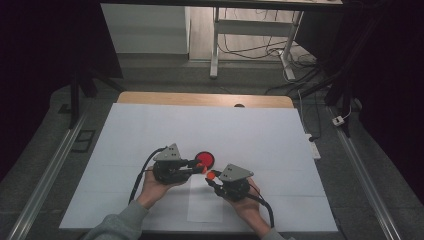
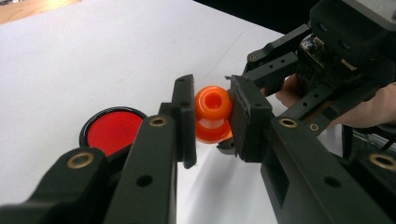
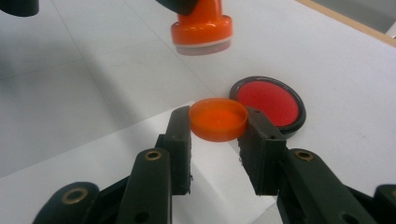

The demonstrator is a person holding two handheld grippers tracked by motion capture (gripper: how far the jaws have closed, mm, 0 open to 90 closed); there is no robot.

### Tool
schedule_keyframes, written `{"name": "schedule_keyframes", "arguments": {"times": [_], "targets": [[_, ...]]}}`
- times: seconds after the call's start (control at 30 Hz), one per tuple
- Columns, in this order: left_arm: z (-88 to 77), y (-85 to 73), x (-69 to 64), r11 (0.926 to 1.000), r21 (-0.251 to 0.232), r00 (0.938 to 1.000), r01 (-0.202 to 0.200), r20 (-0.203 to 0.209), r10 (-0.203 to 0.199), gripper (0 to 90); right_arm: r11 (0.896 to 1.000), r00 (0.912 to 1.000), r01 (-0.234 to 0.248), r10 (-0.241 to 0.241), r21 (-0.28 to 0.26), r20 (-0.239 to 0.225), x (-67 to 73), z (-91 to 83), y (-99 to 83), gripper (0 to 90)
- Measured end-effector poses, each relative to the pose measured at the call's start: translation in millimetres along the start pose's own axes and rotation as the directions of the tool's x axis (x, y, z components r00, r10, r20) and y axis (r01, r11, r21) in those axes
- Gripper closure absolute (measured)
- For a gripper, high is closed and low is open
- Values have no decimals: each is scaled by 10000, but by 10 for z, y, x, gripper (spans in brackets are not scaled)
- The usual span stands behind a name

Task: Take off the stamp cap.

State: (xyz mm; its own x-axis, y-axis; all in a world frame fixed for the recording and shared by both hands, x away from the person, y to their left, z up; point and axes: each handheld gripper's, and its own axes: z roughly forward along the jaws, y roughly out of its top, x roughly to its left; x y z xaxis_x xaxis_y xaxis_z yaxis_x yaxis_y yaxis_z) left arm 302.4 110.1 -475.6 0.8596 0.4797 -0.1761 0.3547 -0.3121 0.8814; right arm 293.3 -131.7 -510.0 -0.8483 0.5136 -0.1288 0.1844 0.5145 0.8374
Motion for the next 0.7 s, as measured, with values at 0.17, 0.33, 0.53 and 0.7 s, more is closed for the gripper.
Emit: {"name": "schedule_keyframes", "arguments": {"times": [0.17, 0.33, 0.53, 0.7], "targets": [[-24, 1, 6, 10000, -14, 10000, 5, -59, -5, 724, 10000, 9999, -61, 62, -68, 129, -29, -47, -8, 643], [-33, -2, 12, 10000, 4, 10000, -8, -93, 8, 724, 9999, 9997, -112, 115, -119, 218, -66, -89, -35, 643], [-27, -9, 13, 10000, 87, 9999, -1, -130, 2, 724, 9996, 9992, -230, 235, -153, 309, -111, -147, -79, 642], [-30, -10, 12, 9999, 103, 9999, -12, -149, 14, 724, 9992, 9988, -350, 357, -213, 330, -148, -204, -107, 642]]}}
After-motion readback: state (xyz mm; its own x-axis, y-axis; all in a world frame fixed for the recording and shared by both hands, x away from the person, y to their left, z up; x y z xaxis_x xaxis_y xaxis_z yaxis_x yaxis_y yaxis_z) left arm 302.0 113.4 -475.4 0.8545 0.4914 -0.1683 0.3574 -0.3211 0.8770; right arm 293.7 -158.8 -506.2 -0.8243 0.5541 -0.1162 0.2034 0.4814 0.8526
